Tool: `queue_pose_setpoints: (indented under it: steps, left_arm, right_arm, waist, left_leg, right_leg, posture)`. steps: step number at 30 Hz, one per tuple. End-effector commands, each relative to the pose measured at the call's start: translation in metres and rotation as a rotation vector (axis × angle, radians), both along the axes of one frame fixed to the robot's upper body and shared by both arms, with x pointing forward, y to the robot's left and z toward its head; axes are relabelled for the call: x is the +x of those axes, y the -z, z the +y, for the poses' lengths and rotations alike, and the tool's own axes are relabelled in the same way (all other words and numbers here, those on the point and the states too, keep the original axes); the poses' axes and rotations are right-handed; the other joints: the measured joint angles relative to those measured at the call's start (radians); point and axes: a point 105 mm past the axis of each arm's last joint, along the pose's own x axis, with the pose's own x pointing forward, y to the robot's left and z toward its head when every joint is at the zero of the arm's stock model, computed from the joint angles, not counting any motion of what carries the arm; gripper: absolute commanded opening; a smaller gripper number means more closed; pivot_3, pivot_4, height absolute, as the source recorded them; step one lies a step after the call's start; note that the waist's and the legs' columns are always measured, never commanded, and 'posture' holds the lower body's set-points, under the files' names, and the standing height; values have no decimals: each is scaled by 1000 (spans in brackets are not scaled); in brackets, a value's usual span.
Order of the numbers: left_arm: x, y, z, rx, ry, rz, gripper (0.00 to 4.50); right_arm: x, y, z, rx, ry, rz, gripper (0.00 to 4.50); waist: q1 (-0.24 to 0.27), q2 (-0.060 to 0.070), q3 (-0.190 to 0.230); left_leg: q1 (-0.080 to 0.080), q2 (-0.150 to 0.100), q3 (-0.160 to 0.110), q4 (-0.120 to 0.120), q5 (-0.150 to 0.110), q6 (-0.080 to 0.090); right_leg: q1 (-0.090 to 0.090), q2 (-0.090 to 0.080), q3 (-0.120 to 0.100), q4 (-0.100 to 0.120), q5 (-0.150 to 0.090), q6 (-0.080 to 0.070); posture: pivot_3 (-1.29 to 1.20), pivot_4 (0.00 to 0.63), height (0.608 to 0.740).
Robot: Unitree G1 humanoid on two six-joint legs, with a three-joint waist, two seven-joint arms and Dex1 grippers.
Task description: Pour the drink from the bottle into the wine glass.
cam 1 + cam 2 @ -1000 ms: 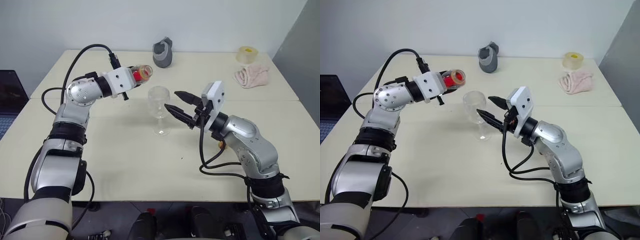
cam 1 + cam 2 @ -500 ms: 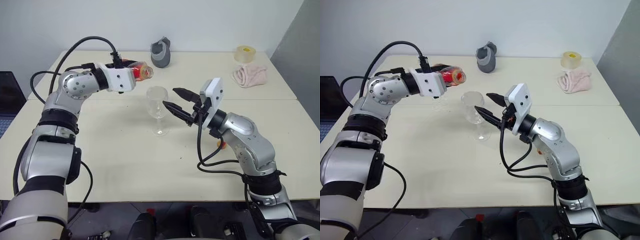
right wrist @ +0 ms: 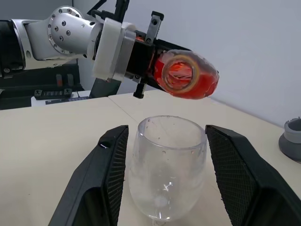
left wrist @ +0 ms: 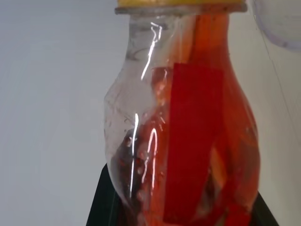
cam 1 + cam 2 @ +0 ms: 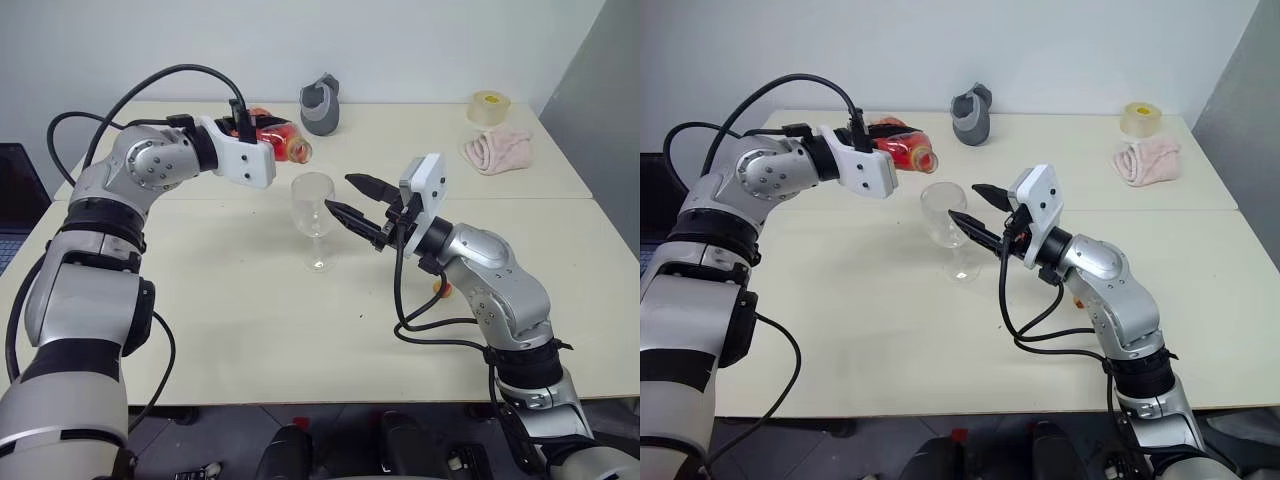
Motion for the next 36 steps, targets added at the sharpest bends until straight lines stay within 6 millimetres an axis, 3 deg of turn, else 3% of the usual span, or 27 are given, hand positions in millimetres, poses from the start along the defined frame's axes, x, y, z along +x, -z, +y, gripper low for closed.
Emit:
queue_pose_setpoints:
  steps: [1,36]
  left_arm:
    - [-4,-31,1,12,7,-115,1021]
    - [-8,-37,11,151,-1,-167,1021]
  right_arm:
    - [-3,-14,-2,25,-3,-56,2798]
    - [-7,-10,0,20,-13,-49,2798]
  waist:
    - [0,0,0]
    - [-2,0,0]
  left_leg:
    - [0,0,0,0,0,0]
    - [0,-1,0,0,0,0]
  right_leg:
    - [0,0,0,0,0,0]
    - [-1,0,0,1,0,0]
  posture:
    - [0,150,740]
    - [0,150,740]
